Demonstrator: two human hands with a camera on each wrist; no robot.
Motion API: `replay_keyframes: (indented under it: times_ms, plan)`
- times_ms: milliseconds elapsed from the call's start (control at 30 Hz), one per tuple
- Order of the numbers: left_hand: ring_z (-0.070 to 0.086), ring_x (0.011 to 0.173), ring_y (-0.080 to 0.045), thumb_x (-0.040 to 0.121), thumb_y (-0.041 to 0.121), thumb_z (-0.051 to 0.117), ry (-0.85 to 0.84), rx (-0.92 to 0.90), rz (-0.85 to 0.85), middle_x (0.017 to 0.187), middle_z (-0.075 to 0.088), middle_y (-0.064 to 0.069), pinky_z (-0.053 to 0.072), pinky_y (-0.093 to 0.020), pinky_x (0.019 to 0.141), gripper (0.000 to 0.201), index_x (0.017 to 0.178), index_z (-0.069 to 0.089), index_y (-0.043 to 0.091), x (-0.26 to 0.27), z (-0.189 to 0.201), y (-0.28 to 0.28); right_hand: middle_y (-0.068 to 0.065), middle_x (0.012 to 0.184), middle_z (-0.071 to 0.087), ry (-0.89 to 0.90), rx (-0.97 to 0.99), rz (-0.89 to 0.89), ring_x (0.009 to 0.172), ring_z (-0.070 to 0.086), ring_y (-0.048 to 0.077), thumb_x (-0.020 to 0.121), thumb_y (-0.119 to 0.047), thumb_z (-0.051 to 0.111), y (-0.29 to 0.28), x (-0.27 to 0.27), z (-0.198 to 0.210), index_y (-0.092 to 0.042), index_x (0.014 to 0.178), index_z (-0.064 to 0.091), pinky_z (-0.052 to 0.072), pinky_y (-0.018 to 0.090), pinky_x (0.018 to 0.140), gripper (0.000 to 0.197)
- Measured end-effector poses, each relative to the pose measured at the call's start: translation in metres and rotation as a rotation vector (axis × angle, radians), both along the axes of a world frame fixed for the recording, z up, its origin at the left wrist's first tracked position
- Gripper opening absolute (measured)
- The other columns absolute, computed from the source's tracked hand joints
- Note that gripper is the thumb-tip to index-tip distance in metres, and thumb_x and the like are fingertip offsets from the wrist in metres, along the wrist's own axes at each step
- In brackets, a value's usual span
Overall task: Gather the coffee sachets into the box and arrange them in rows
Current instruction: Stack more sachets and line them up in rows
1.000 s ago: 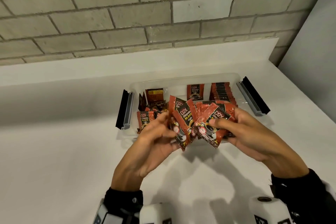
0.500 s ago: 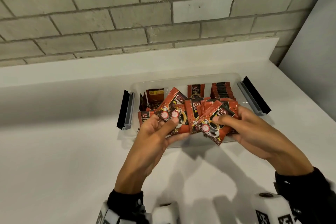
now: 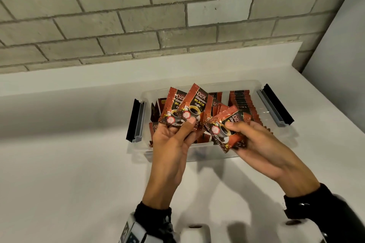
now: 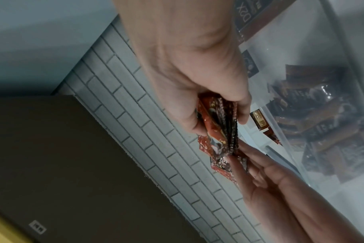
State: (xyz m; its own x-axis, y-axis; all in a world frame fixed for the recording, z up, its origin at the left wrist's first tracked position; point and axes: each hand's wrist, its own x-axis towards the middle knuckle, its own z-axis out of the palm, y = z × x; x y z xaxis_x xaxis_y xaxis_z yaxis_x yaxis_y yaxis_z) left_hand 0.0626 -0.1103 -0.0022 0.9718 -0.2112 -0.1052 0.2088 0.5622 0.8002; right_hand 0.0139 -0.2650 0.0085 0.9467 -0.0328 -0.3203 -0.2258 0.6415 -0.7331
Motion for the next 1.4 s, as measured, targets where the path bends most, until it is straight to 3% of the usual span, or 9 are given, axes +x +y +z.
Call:
replay_keyframes:
  times_ms: [267,500,667,800,967,1100,1167,1267,1400]
  plan:
    - [0.066,0.102,-0.026,0.084,0.037,0.062,0.082,-0.028,-0.11,0.108,0.066,-0.015,0.056,-0.035,0.08,0.044,0.114,0.059,0.005,-0.006,-0.002,-0.001,0.011,0.102,0.072,0.0,-0.117,-0.003,0.089,0.069,0.016,0.072,-0.012,0.063,0.004,0.01,0.0,-0.002,0.113,0.06,0.055,0.026,0.078,0.043]
    - [0.055,0.122,-0.014,0.069,0.078,0.056,-0.028,0.384,-0.245,0.134,0.057,0.002,0.036,-0.044,0.109,0.084,0.134,0.05,0.025,0.002,-0.005,0.007,0.008,0.102,0.073,-0.026,-0.276,0.056,0.094,0.069,0.018,0.088,-0.004,0.056,0.008,0.008,0.001,-0.008,0.11,0.062,0.053,0.029,0.082,0.023]
    - [0.062,0.113,-0.017,0.081,0.037,0.069,-0.026,0.357,-0.437,0.116,0.069,-0.003,0.041,-0.035,0.104,0.047,0.122,0.058,0.016,0.003,0.006,0.015,0.008,0.108,0.071,-0.072,-0.408,0.179,0.102,0.067,0.019,0.083,-0.004,0.059,0.007,0.005,0.005,-0.013,0.123,0.054,0.05,0.035,0.092,0.04]
    - [0.065,0.099,-0.023,0.075,0.015,0.064,0.127,0.073,-0.547,0.107,0.07,-0.015,0.05,-0.034,0.091,0.037,0.11,0.068,0.007,0.001,0.01,0.015,0.001,0.099,0.07,-0.118,-0.481,0.337,0.095,0.068,0.013,0.084,-0.002,0.061,0.009,0.002,0.008,-0.02,0.122,0.041,0.055,0.024,0.074,0.046]
    - [0.007,0.113,-0.02,0.087,0.021,0.054,0.08,-0.191,-0.751,0.12,0.04,-0.008,0.012,-0.033,0.097,0.039,0.125,0.061,0.013,-0.007,0.017,0.016,-0.002,0.114,0.063,-0.162,-0.613,0.462,0.101,0.065,0.003,0.09,-0.009,0.06,0.011,0.001,0.013,-0.021,0.129,0.034,0.054,0.021,0.076,0.049]
    - [0.049,0.118,-0.034,0.064,0.015,0.082,0.096,-0.122,-0.765,0.126,0.053,-0.025,0.035,-0.052,0.107,0.06,0.12,0.062,0.005,-0.006,0.008,0.017,-0.017,0.109,0.062,-0.214,-0.764,0.585,0.108,0.061,0.0,0.078,-0.034,0.064,0.005,0.004,0.019,-0.023,0.131,0.026,0.052,0.021,0.088,0.066]
    - [0.056,0.117,-0.039,0.056,0.011,0.087,0.076,-0.027,-0.723,0.124,0.058,-0.027,0.04,-0.057,0.102,0.068,0.118,0.062,0.002,-0.009,0.004,0.015,-0.005,0.119,0.059,-0.234,-0.92,0.681,0.113,0.059,0.005,0.077,-0.048,0.059,0.001,0.007,0.023,-0.027,0.128,0.019,0.049,0.026,0.097,0.068]
    - [0.063,0.108,-0.037,0.065,0.0,0.078,0.052,0.072,-0.713,0.114,0.066,-0.022,0.047,-0.054,0.096,0.061,0.122,0.056,0.002,-0.01,0.005,0.014,-0.006,0.129,0.038,-0.27,-1.19,0.771,0.126,0.039,0.005,0.073,-0.064,0.047,-0.004,0.012,0.025,-0.026,0.127,0.017,0.037,0.028,0.108,0.072]
    - [0.067,0.095,-0.032,0.075,-0.007,0.06,-0.001,0.183,-0.725,0.099,0.068,-0.017,0.055,-0.042,0.085,0.042,0.116,0.059,0.0,-0.009,0.003,0.016,-0.026,0.106,0.025,-0.251,-1.395,0.718,0.112,0.026,-0.001,0.067,-0.073,0.028,-0.002,0.013,0.029,-0.031,0.115,0.022,0.029,0.027,0.107,0.065]
